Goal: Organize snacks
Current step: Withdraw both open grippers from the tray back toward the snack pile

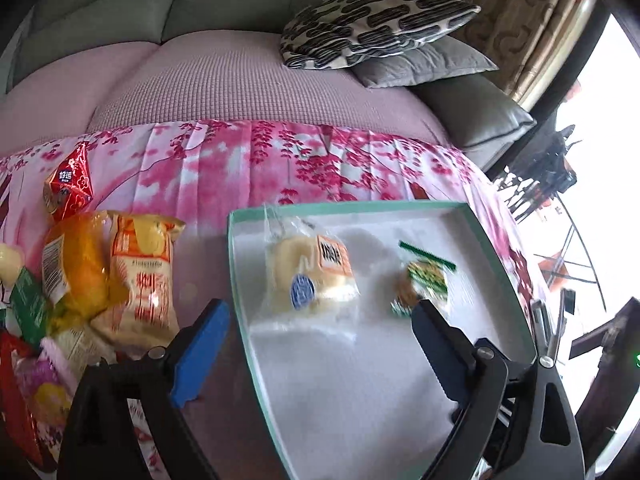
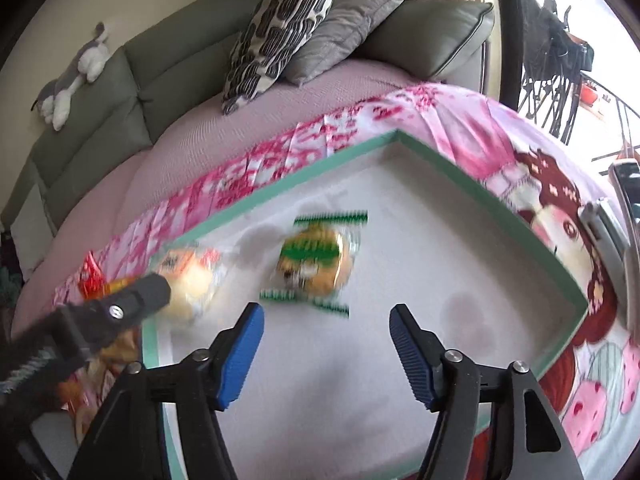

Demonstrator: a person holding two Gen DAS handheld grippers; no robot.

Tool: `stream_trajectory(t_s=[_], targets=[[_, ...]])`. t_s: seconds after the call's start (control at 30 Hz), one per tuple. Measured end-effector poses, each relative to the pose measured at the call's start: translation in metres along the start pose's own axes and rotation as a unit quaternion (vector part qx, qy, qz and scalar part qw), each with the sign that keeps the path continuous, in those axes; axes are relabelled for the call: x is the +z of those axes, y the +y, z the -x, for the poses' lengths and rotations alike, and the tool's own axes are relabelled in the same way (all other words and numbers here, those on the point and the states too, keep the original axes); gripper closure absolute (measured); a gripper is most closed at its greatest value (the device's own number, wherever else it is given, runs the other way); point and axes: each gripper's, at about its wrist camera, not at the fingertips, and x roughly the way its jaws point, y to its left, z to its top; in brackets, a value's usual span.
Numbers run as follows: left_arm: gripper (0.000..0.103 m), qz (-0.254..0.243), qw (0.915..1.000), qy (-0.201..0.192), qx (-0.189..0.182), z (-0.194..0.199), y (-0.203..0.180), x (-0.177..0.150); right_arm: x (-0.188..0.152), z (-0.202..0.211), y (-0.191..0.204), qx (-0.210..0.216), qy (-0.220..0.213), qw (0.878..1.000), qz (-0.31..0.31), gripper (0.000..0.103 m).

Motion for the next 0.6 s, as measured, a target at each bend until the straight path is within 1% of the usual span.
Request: stream_trajectory(t_s=[0.03,0.13,0.2,0.27,0.43,0.6], targets=[[0.010,-0.002,1.0000,-0.002,0.003,0.003,0.000,-0.003,-0.001,0.001,0.000,-0.001,0.001,1.000,-0.002,0.031],[0.009,0.002,0.9999,-0.006,0.012,0.011,0.004,-0.013,-0.001,0.004,0.000,0.006,-0.003,1.000,-0.008,0.022],[0.005,0.019,0.9997,-0.011,0.008,0.018,0.013,-0.020,-0.004,0.004,0.001,0.000,-0.002,1.000,-0.011,0.006],[0.005,0.025,0.9995,-0.014,0.012,0.024,0.019,-0.024,-0.007,0.003,0.001,0.005,0.001,1.000,-0.016,0.000],[0.004,0.023,0.9973,-0.046,0.052,0.046,0.035,-0.031,-0.011,0.006,0.005,-0.001,-0.003,1.000,-0.016,0.000],[0.004,0.049,0.9950,-0.060,0.062,0.060,0.057,-0.038,-0.012,0.009,0.018,0.004,-0.010,1.000,-0.005,0.000]])
